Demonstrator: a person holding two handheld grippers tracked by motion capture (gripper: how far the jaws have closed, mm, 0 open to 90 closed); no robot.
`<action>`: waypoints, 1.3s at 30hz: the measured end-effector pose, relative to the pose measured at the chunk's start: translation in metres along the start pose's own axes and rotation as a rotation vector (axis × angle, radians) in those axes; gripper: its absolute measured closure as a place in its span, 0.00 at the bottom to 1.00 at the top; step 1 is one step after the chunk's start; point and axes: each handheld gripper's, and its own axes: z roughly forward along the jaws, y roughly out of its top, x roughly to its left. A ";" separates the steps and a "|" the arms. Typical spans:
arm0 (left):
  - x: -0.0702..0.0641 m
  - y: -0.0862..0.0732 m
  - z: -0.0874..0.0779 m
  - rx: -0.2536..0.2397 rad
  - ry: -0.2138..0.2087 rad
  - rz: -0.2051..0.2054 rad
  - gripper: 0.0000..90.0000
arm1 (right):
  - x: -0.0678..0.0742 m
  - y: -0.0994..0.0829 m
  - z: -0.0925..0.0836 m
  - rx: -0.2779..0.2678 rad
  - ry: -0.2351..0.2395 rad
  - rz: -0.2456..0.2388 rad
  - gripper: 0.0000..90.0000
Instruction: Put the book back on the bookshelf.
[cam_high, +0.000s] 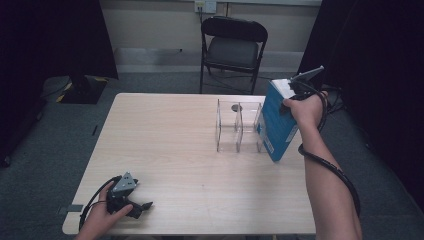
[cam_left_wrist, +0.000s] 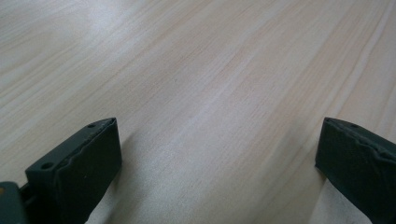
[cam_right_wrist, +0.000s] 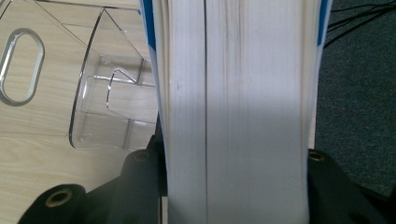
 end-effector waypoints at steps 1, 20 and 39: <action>0.000 0.000 0.000 0.000 0.000 -0.001 0.00 | 0.000 0.001 0.000 0.008 0.000 0.002 0.65; 0.000 0.000 0.000 0.001 0.000 -0.002 0.00 | -0.001 -0.005 0.001 0.042 0.021 -0.023 0.41; 0.000 0.000 0.000 0.001 0.000 0.000 0.00 | 0.000 -0.017 -0.020 -0.003 0.042 -0.019 0.27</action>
